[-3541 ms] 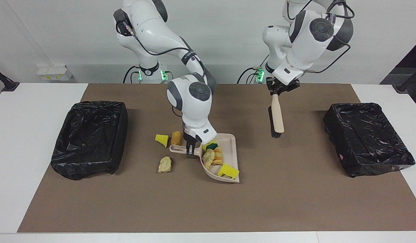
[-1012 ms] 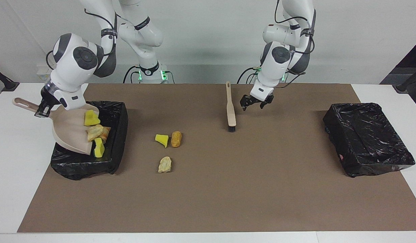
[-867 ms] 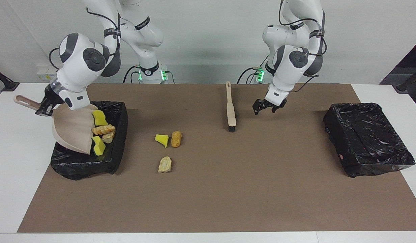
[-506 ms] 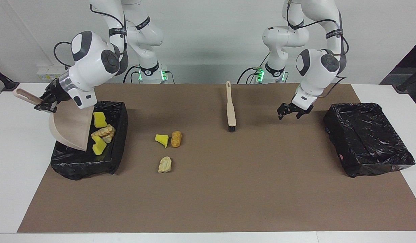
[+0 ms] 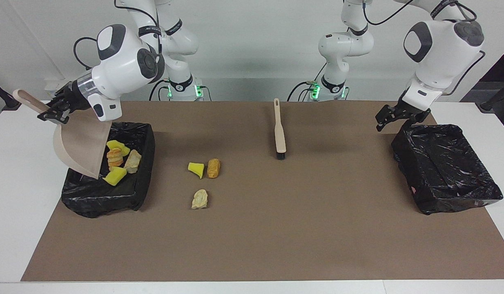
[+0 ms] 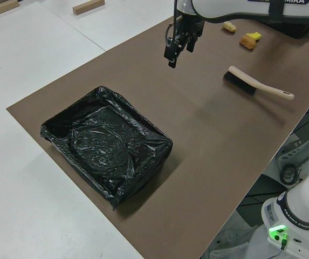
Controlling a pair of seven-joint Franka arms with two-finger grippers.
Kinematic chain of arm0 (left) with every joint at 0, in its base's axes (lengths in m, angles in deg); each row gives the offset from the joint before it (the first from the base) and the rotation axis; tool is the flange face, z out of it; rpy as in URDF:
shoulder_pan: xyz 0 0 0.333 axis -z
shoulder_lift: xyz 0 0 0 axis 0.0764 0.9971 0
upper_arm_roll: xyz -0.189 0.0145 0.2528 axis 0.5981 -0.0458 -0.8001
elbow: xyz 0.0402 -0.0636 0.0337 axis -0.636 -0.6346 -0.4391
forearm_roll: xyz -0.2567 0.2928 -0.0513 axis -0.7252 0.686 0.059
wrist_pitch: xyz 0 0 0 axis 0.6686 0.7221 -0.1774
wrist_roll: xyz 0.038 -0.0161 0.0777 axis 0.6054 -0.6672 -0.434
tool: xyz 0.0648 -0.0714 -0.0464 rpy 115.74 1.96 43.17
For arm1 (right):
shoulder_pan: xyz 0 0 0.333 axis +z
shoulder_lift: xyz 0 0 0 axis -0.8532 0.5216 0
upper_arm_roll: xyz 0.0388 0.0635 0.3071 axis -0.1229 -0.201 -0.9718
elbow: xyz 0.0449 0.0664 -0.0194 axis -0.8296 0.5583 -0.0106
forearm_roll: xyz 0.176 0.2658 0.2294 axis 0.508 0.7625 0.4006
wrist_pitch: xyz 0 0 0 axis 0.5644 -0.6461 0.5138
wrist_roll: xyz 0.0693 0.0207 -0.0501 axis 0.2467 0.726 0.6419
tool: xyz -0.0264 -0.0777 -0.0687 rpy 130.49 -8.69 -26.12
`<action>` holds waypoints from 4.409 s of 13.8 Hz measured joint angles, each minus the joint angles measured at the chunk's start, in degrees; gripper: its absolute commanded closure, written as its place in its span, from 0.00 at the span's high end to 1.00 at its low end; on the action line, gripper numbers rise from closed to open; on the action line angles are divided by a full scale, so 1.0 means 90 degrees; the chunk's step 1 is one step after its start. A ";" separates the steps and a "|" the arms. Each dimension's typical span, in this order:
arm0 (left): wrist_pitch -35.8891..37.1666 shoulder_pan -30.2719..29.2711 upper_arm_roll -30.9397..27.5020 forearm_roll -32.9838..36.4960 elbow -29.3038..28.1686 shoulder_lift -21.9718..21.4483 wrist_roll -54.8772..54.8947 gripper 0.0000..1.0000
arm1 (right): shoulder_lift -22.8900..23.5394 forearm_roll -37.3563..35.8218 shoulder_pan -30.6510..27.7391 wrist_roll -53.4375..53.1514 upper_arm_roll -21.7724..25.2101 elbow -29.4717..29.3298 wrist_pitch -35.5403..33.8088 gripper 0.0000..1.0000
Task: Sweep and dump trash in bin
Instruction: 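Tip the dustpan with the right gripper while the left gripper drops the brush, then bring the empty dustpan back to the table center with the right gripper, then set down the dustpan and withdraw the right gripper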
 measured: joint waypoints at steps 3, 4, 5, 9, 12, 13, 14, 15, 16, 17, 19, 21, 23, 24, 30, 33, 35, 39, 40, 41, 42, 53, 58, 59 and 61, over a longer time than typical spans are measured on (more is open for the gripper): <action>0.0652 -0.0033 0.0001 0.0033 0.0834 0.0013 0.0000 1.00 | 0.0084 0.0766 0.0289 -0.0849 -0.0012 -0.0257 -0.0001 0.00; 0.0893 -0.0033 0.0001 0.0034 0.1083 0.0012 0.0000 1.00 | 0.0163 0.1067 0.0371 -0.1103 -0.0017 -0.0381 -0.0001 0.00; 0.1052 -0.0033 0.0002 0.0036 0.1282 0.0011 0.0000 1.00 | 0.0292 0.1402 0.0421 -0.1373 -0.0022 -0.0557 -0.0001 0.00; 0.1146 -0.0046 -0.0001 0.0038 0.1354 0.0035 0.0000 1.00 | 0.1273 0.2597 0.0708 -0.3160 -0.0036 -0.1683 0.0029 0.00; 0.1171 -0.0051 -0.0001 0.0038 0.1341 0.0039 0.0000 1.00 | 0.2012 0.3435 0.1212 -0.5144 -0.0076 -0.2334 0.0031 0.00; 0.1175 -0.0053 -0.0001 0.0038 0.1341 0.0039 0.0000 1.00 | 0.2240 0.3748 0.1347 -0.5789 -0.0091 -0.2572 0.0032 0.00; 0.1177 -0.0054 -0.0001 0.0038 0.1341 0.0039 0.0000 1.00 | 0.2440 0.3979 0.1483 -0.6441 -0.0102 -0.2783 0.0035 0.00; 0.1180 -0.0054 -0.0001 0.0038 0.1341 0.0039 0.0000 1.00 | 0.2655 0.4216 0.1656 -0.7242 -0.0110 -0.2996 0.0058 0.00; 0.1188 -0.0054 -0.0001 0.0038 0.1338 0.0039 0.0000 1.00 | 0.2863 0.4469 0.1841 -0.7985 -0.0116 -0.3195 0.0110 0.00; 0.1198 -0.0054 -0.0001 0.0038 0.1328 0.0040 0.0000 1.00 | 0.3064 0.4774 0.2022 -0.8713 -0.0120 -0.3383 0.0186 0.00; 0.1202 -0.0054 -0.0001 0.0038 0.1300 0.0040 0.0000 1.00 | 0.3452 0.5341 0.2374 -1.0081 -0.0124 -0.3687 0.0515 0.00; 0.1202 -0.0055 -0.0001 0.0038 0.1287 0.0040 0.0000 1.00 | 0.3840 0.5574 0.2729 -1.1140 -0.0126 -0.3938 0.0747 0.00; 0.1202 -0.0056 -0.0001 0.0038 0.1284 0.0040 0.0000 1.00 | 0.4316 0.5603 0.3133 -1.2081 -0.0132 -0.4265 0.0898 0.00; 0.1202 -0.0056 -0.0001 0.0038 0.1283 0.0040 0.0000 1.00 | 0.4542 0.5680 0.3306 -1.2415 -0.0131 -0.4421 0.1015 0.00; 0.1193 -0.0057 -0.0001 0.0038 0.1281 0.0040 0.0000 1.00 | 0.5080 0.6472 0.3863 -1.3033 -0.0134 -0.4718 0.1402 0.00; 0.1192 -0.0057 0.0004 0.0038 0.1283 0.0040 0.0000 1.00 | 0.5203 0.6589 0.4090 -1.3118 -0.0139 -0.4725 0.1543 0.00; 0.1192 -0.0057 0.0008 0.0038 0.1283 0.0040 0.0000 1.00 | 0.5277 0.6617 0.4137 -1.3152 -0.0139 -0.4724 0.1571 0.27; 0.1192 -0.0057 0.0007 0.0038 0.1283 0.0040 0.0000 1.00 | 0.5281 0.6780 0.4086 -1.3152 -0.0128 -0.4748 0.1568 1.00; 0.1192 -0.0057 0.0007 0.0038 0.1283 0.0040 0.0000 1.00 | 0.5272 0.6808 0.4051 -1.3152 -0.0127 -0.4765 0.1566 1.00; 0.1192 -0.0057 0.0007 0.0038 0.1283 0.0040 0.0000 1.00 | 0.5233 0.6817 0.4010 -1.3152 -0.0126 -0.4791 0.1566 1.00; 0.1192 -0.0057 0.0007 0.0038 0.1282 0.0040 0.0000 1.00 | 0.5152 0.6823 0.3980 -1.3152 -0.0127 -0.4817 0.1557 1.00; -0.0073 -0.0049 0.0092 -0.0040 0.1325 0.0600 -0.0366 1.00 | 0.2227 0.7713 0.4256 -1.3395 -0.0231 -0.2064 0.0751 1.00; -0.0810 0.0562 0.0218 -0.0091 0.1664 0.1426 -0.1165 1.00 | 0.0980 0.8173 0.5110 -1.3594 -0.0250 0.0626 0.1949 1.00; -0.0939 0.0831 0.0229 -0.0091 0.1680 0.1562 -0.1426 1.00 | 0.0917 0.8184 0.5282 -1.3698 -0.0251 0.0913 0.2170 1.00; -0.1215 0.1392 0.0247 -0.0091 0.1686 0.1861 -0.1852 1.00 | 0.0894 0.8185 0.5507 -1.3826 -0.0251 0.1322 0.2583 0.97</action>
